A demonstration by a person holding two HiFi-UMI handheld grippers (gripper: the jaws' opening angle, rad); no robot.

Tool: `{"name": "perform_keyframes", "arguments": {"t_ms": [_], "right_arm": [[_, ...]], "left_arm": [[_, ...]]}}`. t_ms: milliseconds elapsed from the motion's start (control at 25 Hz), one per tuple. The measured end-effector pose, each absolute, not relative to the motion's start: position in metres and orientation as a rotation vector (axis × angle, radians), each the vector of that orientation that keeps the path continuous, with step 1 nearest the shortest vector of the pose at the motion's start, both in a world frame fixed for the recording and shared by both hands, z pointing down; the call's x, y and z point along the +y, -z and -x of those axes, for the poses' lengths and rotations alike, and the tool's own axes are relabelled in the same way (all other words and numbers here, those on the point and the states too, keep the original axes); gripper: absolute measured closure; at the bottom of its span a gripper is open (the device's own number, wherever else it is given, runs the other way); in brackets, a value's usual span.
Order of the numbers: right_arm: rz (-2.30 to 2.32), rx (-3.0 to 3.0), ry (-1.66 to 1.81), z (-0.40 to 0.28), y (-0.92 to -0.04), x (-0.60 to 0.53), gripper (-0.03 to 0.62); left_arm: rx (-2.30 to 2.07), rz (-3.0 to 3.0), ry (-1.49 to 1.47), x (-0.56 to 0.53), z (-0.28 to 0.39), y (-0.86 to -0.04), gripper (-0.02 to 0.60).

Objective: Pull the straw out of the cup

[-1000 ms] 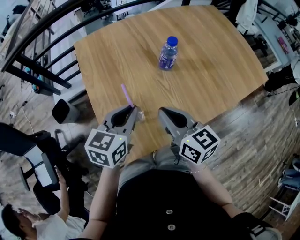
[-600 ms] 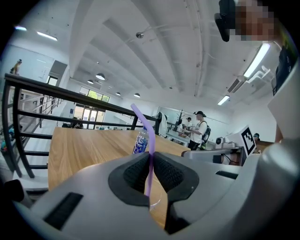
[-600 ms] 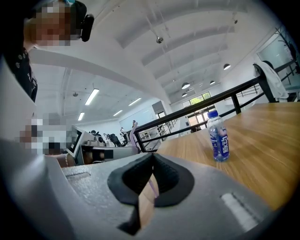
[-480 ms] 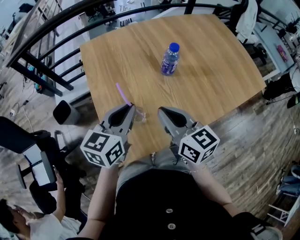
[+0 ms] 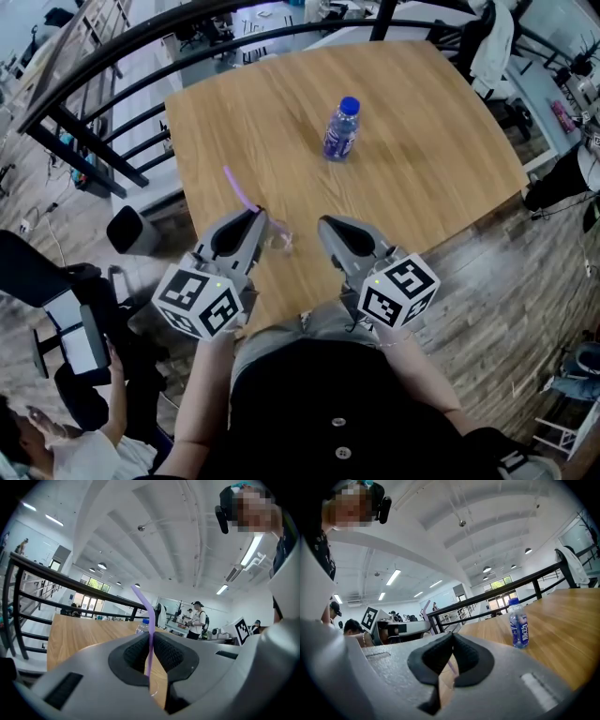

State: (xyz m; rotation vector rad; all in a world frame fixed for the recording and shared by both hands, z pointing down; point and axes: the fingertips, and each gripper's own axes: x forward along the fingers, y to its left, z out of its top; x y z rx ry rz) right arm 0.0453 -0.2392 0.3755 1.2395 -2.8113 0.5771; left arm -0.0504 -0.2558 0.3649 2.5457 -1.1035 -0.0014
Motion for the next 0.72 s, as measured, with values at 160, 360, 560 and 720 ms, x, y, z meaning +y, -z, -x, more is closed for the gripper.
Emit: {"name": "perform_keyframes", "arguments": {"t_ms": [160, 360, 560, 720], "right_arm": [[-1.237, -2.813, -0.565, -0.046, -0.373, -0.241, 0.595], [-1.231, -2.826, -0.549, -0.047, -0.366, -0.244, 0.595], [-1.293, -2.831, -0.529, -0.051, -0.36, -0.25, 0.595], [-1.312, -2.857, -0.517, -0.052, -0.351, -0.252, 0.595]], "left_arm": [[-1.127, -2.559, 0.087, -0.257, 0.055, -0.352, 0.538], [-1.149, -2.594, 0.134, -0.259, 0.061, -0.337, 0.538], [-1.16, -2.58, 0.183, -0.261, 0.066, -0.33, 0.538], [-1.169, -2.562, 0.254, -0.26, 0.07, -0.324, 0.538]]}}
